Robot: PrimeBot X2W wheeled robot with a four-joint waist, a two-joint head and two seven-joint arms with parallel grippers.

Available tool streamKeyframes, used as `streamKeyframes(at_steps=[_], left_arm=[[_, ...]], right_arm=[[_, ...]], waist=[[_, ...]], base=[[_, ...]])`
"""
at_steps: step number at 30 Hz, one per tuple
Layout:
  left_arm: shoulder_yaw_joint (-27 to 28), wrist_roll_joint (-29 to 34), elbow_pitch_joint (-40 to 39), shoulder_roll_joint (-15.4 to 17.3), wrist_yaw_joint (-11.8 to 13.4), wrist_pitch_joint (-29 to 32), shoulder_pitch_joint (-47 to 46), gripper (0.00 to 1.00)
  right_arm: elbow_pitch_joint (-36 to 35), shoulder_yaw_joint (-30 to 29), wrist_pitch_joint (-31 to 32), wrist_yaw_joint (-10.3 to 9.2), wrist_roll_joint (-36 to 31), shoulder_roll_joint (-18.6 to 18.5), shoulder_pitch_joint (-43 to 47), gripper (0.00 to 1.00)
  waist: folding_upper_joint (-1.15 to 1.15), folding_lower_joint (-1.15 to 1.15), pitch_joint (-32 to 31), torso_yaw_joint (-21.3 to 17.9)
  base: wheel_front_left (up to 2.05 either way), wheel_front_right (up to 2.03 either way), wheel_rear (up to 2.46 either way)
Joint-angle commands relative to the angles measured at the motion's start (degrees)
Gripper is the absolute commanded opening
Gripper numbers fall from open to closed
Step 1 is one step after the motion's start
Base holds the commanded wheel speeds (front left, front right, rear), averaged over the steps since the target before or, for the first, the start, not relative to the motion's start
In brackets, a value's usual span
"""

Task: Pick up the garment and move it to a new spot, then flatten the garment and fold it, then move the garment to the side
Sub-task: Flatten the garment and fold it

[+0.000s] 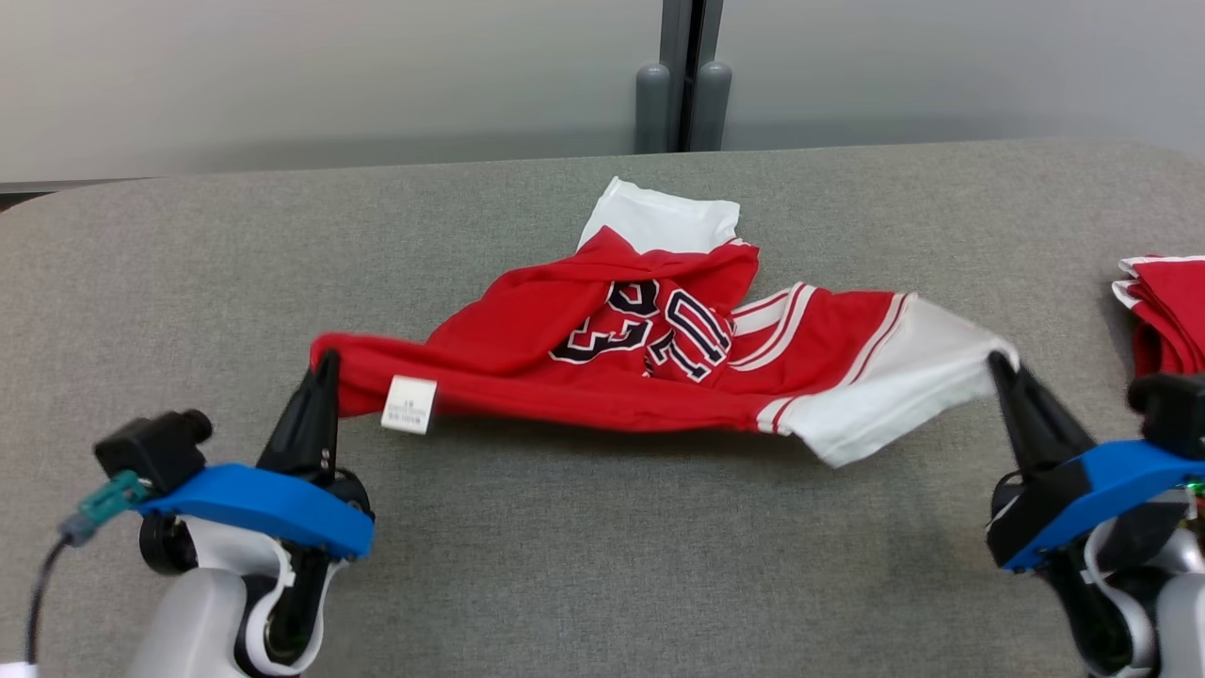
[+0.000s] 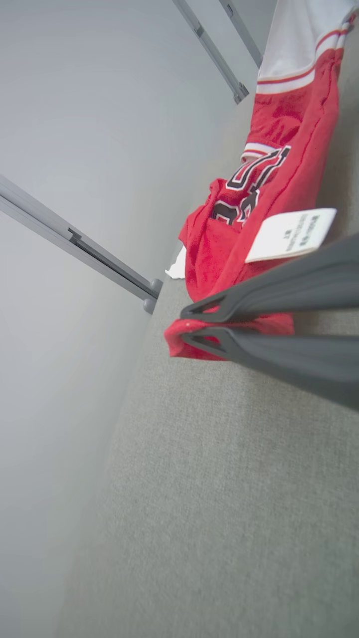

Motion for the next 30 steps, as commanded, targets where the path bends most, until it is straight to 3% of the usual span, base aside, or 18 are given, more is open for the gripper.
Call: streamKeyframes(at_steps=[1,8,16,19,24,30], left_arm=[[0.96,-2.35,-3.52,-0.16,-0.41,0.77,0.64,0.0],[3.66,-14.22,-21.95,-0.12,-0.49,7.56,1.51,0.0],[6.1,-23.23,-37.67,0.81,5.3,16.9,-1.95,0.0],[7.14,-25.23,-40.65,1.81,7.83,19.81,-4.72,0.0],[7.12,-23.18,-37.45,5.06,10.16,23.37,-11.52,0.0],[6.52,-17.14,-23.68,8.86,10.12,23.09,-23.76,0.0]], right_arm=[[-3.28,-0.49,0.46,0.03,0.38,-0.09,0.61,0.0],[-19.66,-1.82,4.08,0.03,0.74,-0.09,0.22,0.0],[-35.43,-2.41,8.29,0.03,-1.61,-0.17,-6.02,0.0],[-37.55,-2.89,9.81,0.03,-2.31,-1.53,-10.41,0.0],[-30.81,-4.69,11.17,0.03,0.28,-4.53,-20.22,0.0],[-10.53,-2.3,9.32,0.03,3.43,-7.99,-34.97,0.0]], waist=[[0.0,0.0,0.06,-0.05],[0.0,0.0,0.29,-0.5],[0.0,0.0,1.79,-1.51],[0.0,0.0,3.15,-1.96],[0.0,0.0,6.97,-2.87],[0.0,0.0,13.34,-5.24]], base=[[0.0,0.0,0.0],[0.0,0.0,0.0],[0.0,0.0,0.0],[0.0,0.0,0.0],[0.0,0.0,0.0],[0.0,0.0,0.0]])
